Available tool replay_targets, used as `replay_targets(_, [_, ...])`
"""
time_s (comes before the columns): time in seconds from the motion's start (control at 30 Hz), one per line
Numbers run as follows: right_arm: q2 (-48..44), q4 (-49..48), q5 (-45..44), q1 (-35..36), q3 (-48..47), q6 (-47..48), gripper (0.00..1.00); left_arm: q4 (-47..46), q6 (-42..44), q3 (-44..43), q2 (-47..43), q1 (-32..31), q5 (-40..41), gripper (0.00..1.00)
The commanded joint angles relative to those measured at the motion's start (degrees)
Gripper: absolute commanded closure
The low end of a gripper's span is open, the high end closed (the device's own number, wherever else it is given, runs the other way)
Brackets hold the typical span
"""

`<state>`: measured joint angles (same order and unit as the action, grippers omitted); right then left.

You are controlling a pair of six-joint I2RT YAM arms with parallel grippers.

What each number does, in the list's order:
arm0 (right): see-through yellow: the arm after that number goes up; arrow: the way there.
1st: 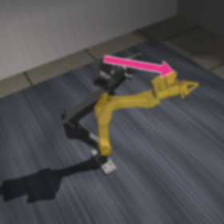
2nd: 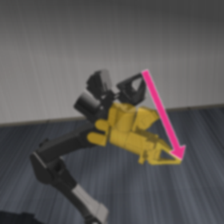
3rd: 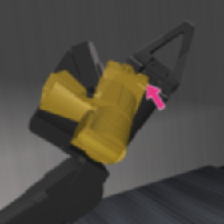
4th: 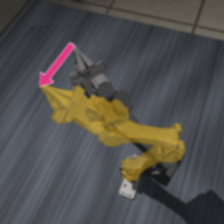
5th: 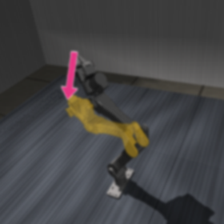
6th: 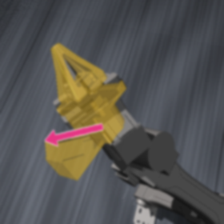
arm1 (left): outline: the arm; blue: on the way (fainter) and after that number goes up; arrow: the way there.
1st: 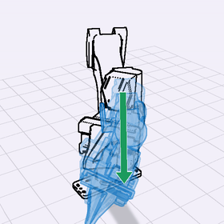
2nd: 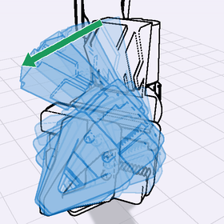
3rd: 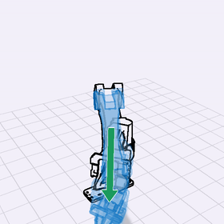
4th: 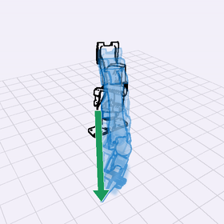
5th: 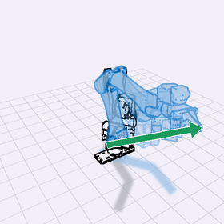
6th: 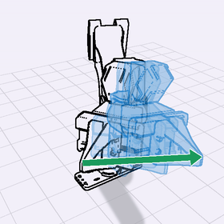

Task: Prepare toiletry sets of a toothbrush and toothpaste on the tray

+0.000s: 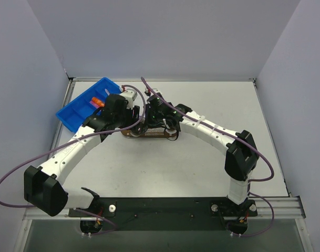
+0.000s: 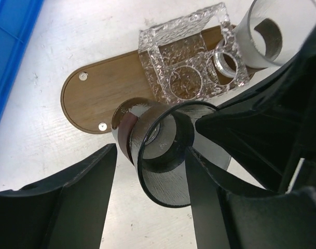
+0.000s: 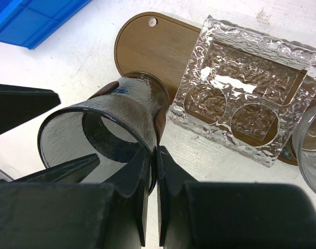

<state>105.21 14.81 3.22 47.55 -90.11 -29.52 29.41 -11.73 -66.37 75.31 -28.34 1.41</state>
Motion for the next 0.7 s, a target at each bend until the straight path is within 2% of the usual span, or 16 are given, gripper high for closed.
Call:
replay_targets(0.0, [-5.01, -3.03, 0.12, -0.09, -3.94, 0.51, 1.0, 1.18, 0.74, -2.71, 0.54, 0.3, 0.44, 0.37])
replay_targets(0.13, [-4.84, -3.03, 0.12, 0.17, -4.29, 0.78, 1.0, 1.35, 0.91, -2.8, 0.54, 0.3, 1.84, 0.46])
replay_targets(0.23, [-4.49, -2.94, -0.06, 0.26, -4.64, 0.78, 1.0, 1.27, 1.18, -2.8, 0.54, 0.3, 2.37, 0.58])
replay_targets(0.37, [-4.05, -2.94, -0.5, 0.53, -5.17, 0.78, 1.0, 1.26, 1.27, -2.8, 0.63, 0.3, 2.55, 0.66])
replay_targets(0.4, [-3.87, -2.94, -0.59, 0.44, -5.26, 0.69, 1.0, 1.44, 1.27, -2.8, 0.72, 0.3, 2.55, 0.74])
replay_targets(0.5, [-3.61, -2.85, -0.68, 0.53, -5.78, 0.51, 1.0, 1.62, 1.09, -3.06, 1.24, 0.3, 2.46, 0.83])
replay_targets(0.53, [-3.52, -2.85, -0.68, 0.61, -5.87, 0.51, 1.0, 1.62, 1.0, -3.15, 1.33, 0.3, 2.37, 0.9])
replay_targets(0.63, [-3.26, -2.68, -0.59, 0.7, -6.4, 0.43, 1.0, 1.62, 0.74, -3.15, 1.51, 0.3, 2.37, 1.0])
replay_targets(0.67, [-3.26, -2.68, -0.59, 0.79, -6.49, 0.43, 1.0, 1.62, 0.57, -3.15, 1.42, 0.3, 2.37, 1.0])
